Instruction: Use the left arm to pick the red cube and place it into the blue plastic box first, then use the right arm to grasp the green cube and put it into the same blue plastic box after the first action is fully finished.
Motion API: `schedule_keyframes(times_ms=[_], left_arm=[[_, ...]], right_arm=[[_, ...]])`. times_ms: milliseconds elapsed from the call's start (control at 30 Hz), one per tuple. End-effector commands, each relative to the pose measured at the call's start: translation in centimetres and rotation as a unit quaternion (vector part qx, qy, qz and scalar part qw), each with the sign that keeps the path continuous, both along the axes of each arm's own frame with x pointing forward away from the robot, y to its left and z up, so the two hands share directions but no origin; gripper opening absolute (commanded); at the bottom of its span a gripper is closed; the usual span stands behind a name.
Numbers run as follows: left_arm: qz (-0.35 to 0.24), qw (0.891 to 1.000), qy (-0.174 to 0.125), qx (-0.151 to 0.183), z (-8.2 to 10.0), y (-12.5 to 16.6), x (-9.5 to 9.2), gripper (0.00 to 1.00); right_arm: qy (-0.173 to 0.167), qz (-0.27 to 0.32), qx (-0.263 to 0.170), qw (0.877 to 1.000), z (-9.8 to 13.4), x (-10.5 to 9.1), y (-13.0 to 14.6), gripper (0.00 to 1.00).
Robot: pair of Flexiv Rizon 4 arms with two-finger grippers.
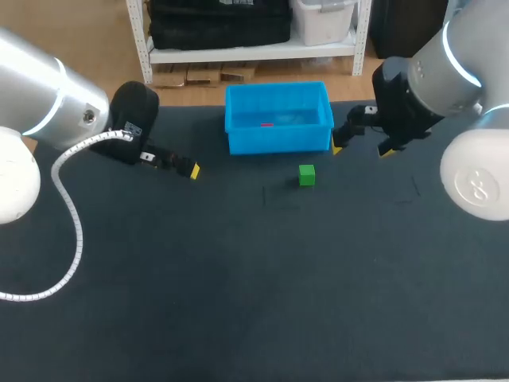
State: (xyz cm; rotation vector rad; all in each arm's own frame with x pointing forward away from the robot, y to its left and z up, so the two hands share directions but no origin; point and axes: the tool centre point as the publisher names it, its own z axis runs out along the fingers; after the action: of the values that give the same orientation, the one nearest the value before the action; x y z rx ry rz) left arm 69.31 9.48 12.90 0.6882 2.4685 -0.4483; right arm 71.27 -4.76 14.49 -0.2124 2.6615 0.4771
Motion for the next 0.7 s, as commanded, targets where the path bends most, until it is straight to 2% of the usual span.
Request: schedule_keyframes(times_ms=[33,100,233,700], left_arm=[[-0.002,1.000,-0.001,-0.003,-0.1,0.1,0.1,1.00],[-0.002,1.000,-0.001,-0.003,-0.1,0.1,0.1,1.00],[-0.002,1.000,-0.001,-0.003,-0.1,0.1,0.1,1.00],[-0.002,1.000,-0.001,-0.003,-0.1,0.1,0.1,1.00]], right_arm=[[0.025,-0.014,-0.009,1.000,-0.1,1.1,1.2,1.00],[0.044,-0.019,-0.007,0.999,-0.4,1.5,1.6,1.00],[0.054,-0.029,-0.031,0.998,-0.9,2.4,2.7,1.00],[0.059,-0.059,-0.129,0.988,-4.5,4.7,5.9,1.00]])
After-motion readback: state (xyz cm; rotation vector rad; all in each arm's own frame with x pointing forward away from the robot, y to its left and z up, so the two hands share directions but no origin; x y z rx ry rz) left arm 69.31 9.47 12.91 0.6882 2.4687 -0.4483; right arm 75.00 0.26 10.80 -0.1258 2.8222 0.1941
